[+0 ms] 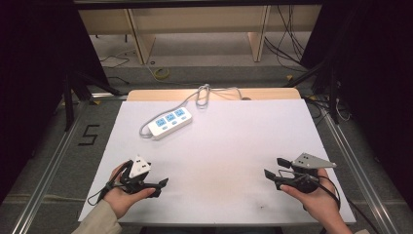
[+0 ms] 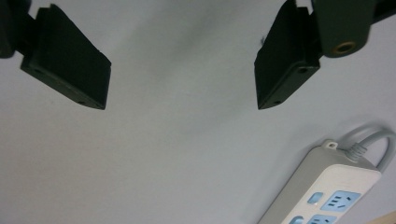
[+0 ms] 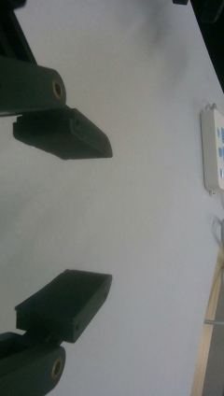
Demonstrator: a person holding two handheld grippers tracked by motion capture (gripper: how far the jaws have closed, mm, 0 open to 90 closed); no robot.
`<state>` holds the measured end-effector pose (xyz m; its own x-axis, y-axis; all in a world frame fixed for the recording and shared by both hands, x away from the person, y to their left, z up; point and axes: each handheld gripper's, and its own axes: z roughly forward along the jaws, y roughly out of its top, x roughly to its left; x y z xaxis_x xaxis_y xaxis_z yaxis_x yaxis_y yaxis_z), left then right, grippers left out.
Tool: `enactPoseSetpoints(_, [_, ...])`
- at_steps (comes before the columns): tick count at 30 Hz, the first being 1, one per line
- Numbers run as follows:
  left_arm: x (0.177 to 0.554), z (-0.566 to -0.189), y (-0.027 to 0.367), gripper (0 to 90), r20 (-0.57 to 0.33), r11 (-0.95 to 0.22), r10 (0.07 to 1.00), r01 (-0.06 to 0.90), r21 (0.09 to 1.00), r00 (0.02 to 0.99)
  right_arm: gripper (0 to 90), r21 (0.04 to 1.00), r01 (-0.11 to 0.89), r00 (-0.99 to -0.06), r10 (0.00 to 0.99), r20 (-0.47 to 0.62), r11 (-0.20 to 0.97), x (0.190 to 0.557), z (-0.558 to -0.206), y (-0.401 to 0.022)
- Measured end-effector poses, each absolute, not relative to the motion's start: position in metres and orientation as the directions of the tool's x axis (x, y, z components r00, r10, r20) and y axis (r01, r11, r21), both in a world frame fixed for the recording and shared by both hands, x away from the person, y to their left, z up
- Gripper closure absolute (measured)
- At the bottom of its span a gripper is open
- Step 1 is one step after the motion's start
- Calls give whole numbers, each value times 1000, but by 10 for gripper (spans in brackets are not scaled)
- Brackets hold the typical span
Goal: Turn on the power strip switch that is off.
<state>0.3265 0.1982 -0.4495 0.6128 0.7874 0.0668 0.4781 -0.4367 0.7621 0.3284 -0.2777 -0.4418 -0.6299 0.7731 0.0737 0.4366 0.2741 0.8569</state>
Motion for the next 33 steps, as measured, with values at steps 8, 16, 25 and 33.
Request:
enactPoseSetpoints(8, [332,-446,205,554,78,-400,838,509,762,541,341,850,444,-621,782,62,285,329,-443,-276])
enactPoseSetpoints(16, [334,-440,199,895,78,-403,830,497,769,552,341,851,442,-618,784,60,283,329,-443,-274])
enactPoseSetpoints(25, [346,-436,202,896,55,-379,843,517,768,535,341,843,449,-622,781,57,296,329,-445,-272])
enactPoseSetpoints(33, [357,-435,200,897,48,-371,847,525,766,530,341,843,449,-622,781,58,295,329,-445,-271])
